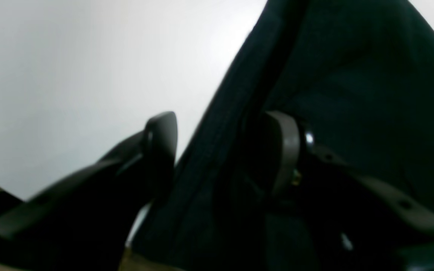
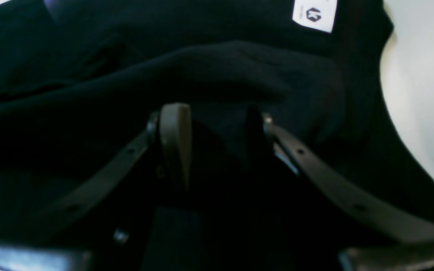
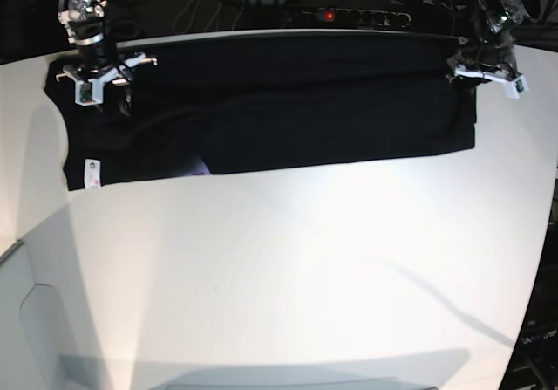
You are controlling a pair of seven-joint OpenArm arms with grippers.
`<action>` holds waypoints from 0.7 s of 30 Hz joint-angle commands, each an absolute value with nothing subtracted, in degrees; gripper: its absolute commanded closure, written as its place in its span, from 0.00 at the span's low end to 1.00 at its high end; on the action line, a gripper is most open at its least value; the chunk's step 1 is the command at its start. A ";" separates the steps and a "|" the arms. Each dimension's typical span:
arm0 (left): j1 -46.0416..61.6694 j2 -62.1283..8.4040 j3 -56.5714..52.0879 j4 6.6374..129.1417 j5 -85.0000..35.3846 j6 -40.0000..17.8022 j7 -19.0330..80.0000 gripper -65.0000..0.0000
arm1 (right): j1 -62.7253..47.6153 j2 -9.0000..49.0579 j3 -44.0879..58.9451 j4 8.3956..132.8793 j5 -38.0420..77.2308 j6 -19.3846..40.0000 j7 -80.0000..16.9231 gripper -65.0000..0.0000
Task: Fold the T-shirt properly
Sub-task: 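Hold the strip ends with both grippers and straighten it, then grasp the strip end with the left gripper and fold it toward the right gripper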
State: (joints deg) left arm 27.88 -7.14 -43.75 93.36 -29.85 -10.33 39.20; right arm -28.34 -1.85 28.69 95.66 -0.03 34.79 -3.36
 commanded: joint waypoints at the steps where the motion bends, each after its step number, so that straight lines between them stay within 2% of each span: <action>1: 28.26 -7.60 -43.91 93.49 -29.76 -10.07 40.57 0.55 | -28.62 -1.36 28.88 96.48 0.84 35.47 -1.71 0.61; 5: 28.18 -7.60 -43.91 92.26 -30.20 -10.07 40.31 0.80 | -28.62 -1.36 28.88 96.48 0.84 35.47 -1.71 0.61; 10: 26.95 -7.43 -43.91 90.95 -29.85 -10.07 40.57 1.00 | -28.62 -1.36 28.88 96.48 0.84 35.47 -1.71 0.61; 15: 27.12 -7.25 -43.91 93.76 -30.20 -10.07 40.66 1.00 | -28.62 -1.36 28.88 96.84 0.84 35.47 -1.71 0.61; 21: 28.70 -6.99 -44.00 103.69 -30.20 -10.07 40.66 1.00 | -28.53 -1.36 28.88 96.57 0.84 35.47 -1.71 0.61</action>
State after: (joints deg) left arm 28.51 -6.35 -43.72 102.74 -29.85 -10.02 41.82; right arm -28.32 -1.80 28.69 95.72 -0.05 34.79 -3.38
